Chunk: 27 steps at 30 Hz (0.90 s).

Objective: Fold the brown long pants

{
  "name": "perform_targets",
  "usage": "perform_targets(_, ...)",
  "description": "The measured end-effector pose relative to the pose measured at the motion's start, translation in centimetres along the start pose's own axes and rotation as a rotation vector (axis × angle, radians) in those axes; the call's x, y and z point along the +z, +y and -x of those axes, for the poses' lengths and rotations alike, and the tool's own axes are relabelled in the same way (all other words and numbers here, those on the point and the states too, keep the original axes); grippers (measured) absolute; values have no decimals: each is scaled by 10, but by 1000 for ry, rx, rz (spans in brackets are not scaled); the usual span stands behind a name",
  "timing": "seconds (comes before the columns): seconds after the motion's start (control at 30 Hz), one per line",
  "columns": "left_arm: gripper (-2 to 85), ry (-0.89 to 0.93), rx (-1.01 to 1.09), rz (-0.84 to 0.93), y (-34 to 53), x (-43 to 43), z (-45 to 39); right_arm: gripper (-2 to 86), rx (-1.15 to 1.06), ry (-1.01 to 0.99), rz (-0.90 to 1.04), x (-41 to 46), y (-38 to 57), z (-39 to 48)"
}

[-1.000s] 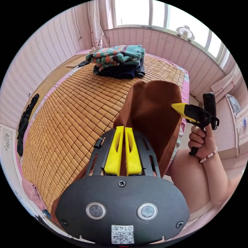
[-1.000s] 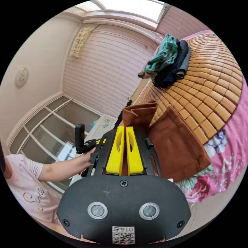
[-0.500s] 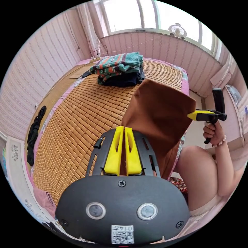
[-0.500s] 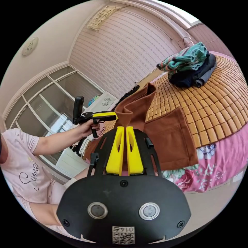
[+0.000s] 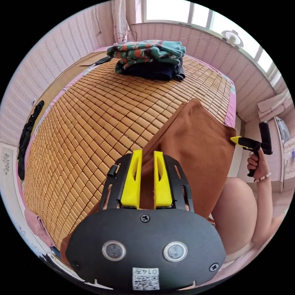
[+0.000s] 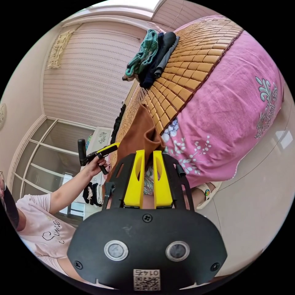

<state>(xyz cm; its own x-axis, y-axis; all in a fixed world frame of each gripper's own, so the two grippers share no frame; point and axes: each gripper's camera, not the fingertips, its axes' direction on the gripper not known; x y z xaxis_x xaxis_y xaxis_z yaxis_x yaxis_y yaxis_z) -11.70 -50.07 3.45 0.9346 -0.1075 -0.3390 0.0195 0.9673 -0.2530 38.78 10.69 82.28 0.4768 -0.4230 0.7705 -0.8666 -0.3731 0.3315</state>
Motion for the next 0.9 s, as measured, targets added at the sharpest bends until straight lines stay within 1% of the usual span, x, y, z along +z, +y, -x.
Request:
perform_targets(0.17, 90, 9, 64, 32, -1, -1, -5, 41, -8, -20, -30, -7, 0, 3)
perform_targets(0.27, 105, -13, 103, 98, -3, 9, -12, 30, -3, -18, -30, -10, 1, 4)
perform_targets(0.3, 105, -37, 113, 91, -7, 2, -12, 26, -3, -17, -31, -11, 2, 4)
perform_targets(0.37, 99, -85, 108, 4, -9, -19, -6, 22, 5, -39, -37, -14, 3, 3)
perform_targets(0.4, 94, -81, 109, -60, -8, -34, 0, 20, 14, -54, -39, -15, 4, 3)
perform_targets(0.47, 92, -38, 156, -99, -5, -48, 5, 17, 15, -58, -39, -18, 3, 6)
perform_targets(0.57, 122, 53, 199, -33, 4, -37, 5, 15, -8, -31, -34, -21, 2, 20)
perform_targets(0.63, 146, 86, 193, 70, 11, -10, -1, 13, -20, -15, -31, -24, 2, 30)
perform_targets(0.67, 138, 64, 198, 105, 13, -2, -3, 12, -19, -15, -32, -24, 3, 31)
perform_targets(0.7, 122, 3, 193, 167, 15, 13, -6, 12, -16, -18, -36, -26, 4, 34)
perform_targets(0.73, 73, -25, 210, 216, 17, 24, -9, 11, -13, -18, -39, -29, 6, 37)
perform_targets(0.77, 49, -29, 224, 229, 19, 27, -11, 11, -12, -11, -41, -30, 7, 39)
perform_targets(0.87, 12, -32, 231, 177, 23, 11, -10, 9, -38, 48, -48, -36, 11, 57)
perform_targets(0.9, 5, -48, 223, 129, 27, 4, -8, 9, -35, 72, -39, -36, 11, 63)
